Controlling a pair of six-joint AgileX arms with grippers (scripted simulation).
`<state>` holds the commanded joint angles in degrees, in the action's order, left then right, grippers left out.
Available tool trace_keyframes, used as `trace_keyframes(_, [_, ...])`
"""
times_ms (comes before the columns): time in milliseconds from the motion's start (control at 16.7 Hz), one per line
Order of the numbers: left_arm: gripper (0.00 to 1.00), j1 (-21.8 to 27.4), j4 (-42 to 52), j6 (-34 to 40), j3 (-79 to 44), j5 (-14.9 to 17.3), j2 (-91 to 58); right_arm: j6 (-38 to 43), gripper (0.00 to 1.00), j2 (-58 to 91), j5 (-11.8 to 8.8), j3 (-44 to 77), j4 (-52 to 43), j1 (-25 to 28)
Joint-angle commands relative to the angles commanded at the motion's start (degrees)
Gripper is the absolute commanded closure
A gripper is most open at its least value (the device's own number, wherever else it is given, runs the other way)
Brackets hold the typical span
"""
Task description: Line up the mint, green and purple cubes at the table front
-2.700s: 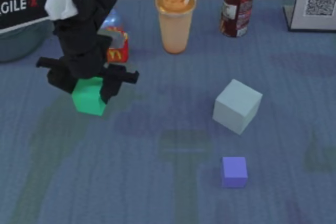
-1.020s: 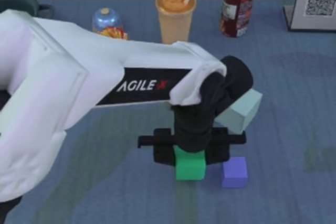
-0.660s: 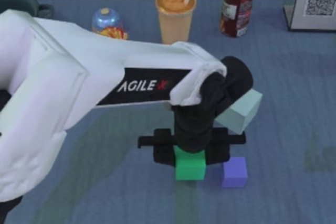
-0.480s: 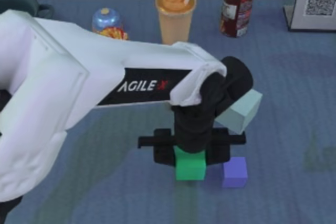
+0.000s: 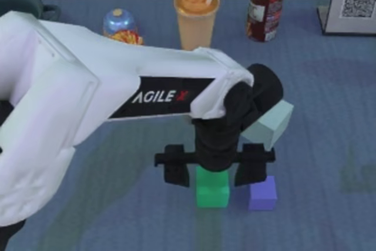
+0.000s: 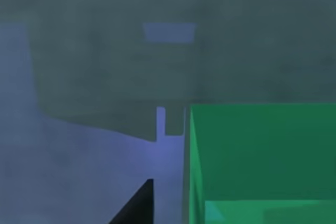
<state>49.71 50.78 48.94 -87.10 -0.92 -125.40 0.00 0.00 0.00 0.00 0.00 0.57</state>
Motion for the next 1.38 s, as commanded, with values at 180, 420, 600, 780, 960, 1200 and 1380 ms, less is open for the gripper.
trace_keyframes(180, [0.0, 0.0, 0.0, 0.0, 0.0, 0.0, 0.0, 0.0, 0.0, 0.0, 0.0, 0.0, 0.0, 0.0])
trace_keyframes(420, [0.0, 0.0, 0.0, 0.0, 0.0, 0.0, 0.0, 0.0, 0.0, 0.0, 0.0, 0.0, 0.0, 0.0])
trace_keyframes(600, [0.0, -0.13, 1.0, 0.1, -0.84, -0.02, 0.35, 0.0, 0.0, 0.0, 0.0, 0.0, 0.0, 0.0])
trace_keyframes(780, [0.0, -0.55, 6.45, 0.4, -4.22, -0.05, 2.16, 0.0, 0.0, 0.0, 0.0, 0.0, 0.0, 0.0])
trace_keyframes(960, [0.0, -0.85, 12.4, 0.4, -7.69, -0.03, 4.27, 0.0, 0.0, 0.0, 0.0, 0.0, 0.0, 0.0])
trace_keyframes(1200, [0.0, -0.97, 13.68, 0.33, -8.64, -0.05, 5.07, 0.0, 0.0, 0.0, 0.0, 0.0, 0.0, 0.0])
trace_keyframes(1380, [0.0, -0.92, 13.22, 0.26, -8.01, -0.08, 5.39, -0.14, 0.0, 0.57, -0.04, 0.56, -0.4, 0.2])
